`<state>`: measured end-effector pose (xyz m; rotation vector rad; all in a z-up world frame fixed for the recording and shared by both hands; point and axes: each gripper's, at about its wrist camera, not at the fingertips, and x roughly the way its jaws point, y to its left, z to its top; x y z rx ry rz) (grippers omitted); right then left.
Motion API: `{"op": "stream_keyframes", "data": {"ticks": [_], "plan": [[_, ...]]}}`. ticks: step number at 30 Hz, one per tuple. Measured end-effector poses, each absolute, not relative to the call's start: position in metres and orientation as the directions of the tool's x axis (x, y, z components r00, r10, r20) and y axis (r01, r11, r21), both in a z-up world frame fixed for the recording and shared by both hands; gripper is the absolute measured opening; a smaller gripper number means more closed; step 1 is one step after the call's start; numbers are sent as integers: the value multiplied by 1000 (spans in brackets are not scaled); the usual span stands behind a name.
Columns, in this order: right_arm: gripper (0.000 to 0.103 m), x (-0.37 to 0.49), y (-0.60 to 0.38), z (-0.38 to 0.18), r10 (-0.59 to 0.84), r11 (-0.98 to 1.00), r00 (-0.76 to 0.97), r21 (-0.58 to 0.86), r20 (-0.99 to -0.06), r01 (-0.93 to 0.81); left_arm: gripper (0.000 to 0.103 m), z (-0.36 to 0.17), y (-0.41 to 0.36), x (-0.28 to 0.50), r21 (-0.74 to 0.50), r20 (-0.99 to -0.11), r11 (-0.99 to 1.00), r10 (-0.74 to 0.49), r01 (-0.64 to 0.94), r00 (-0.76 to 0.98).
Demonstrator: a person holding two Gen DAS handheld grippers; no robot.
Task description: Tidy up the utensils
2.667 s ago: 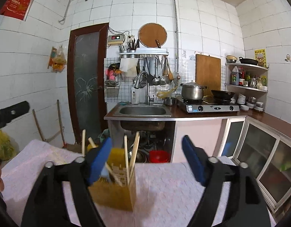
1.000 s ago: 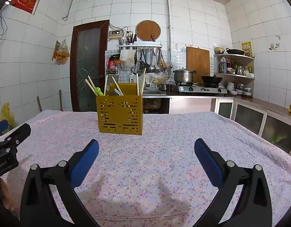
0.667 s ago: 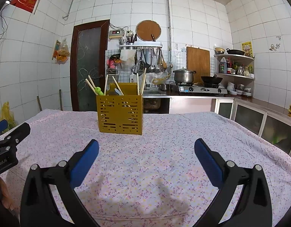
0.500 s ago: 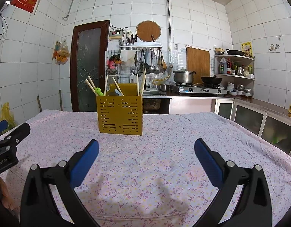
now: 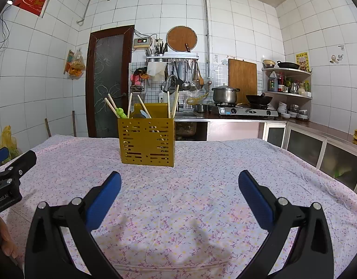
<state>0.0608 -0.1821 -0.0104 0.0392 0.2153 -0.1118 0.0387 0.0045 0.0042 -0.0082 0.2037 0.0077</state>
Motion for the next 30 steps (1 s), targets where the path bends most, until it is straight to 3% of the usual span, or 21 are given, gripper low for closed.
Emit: {"op": "stream_keyframes", "data": {"ticks": [30], "plan": [[98,57,-185,-9,-113,992,970,28,-214,121,98,8,-1,31,14,-176,1000,-1,4,984]]}}
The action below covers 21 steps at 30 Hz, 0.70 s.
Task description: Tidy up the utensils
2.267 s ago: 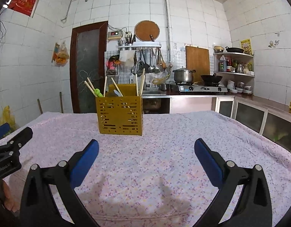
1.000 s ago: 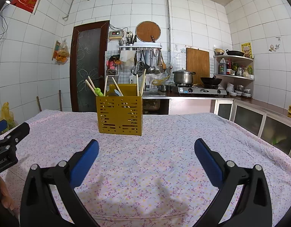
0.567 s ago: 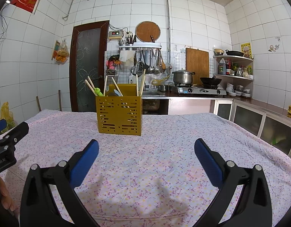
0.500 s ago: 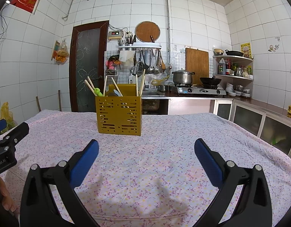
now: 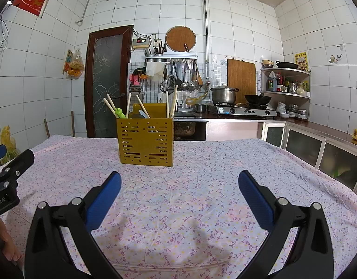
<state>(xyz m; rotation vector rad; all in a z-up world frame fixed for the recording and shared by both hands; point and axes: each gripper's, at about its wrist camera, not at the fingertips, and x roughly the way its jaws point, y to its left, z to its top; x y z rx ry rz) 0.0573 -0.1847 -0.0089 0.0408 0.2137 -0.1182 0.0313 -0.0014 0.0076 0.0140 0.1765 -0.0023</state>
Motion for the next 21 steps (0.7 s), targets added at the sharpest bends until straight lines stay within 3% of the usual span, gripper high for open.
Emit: {"op": "stream_keyframes", "data": {"ticks": [21], "plan": [[98,56,-187,-9,-115,992,970,28,-214,124,98,8,0,33,11,-175,1000,0,2,985]]}}
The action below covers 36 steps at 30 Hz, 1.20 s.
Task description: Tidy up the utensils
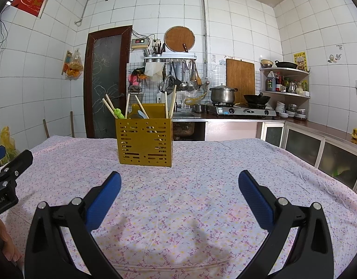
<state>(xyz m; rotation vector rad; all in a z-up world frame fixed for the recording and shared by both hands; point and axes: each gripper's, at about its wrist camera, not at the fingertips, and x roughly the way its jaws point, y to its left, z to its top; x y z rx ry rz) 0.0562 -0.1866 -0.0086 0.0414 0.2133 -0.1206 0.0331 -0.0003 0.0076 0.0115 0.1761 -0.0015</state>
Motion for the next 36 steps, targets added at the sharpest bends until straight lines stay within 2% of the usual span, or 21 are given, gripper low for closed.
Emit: {"op": "stream_keyframes", "data": {"ticks": [36], "plan": [[99,55,-188,-9,-116,992,970,30,-215,126,98,8,1,32,7,-178,1000,6,-5,984]]}}
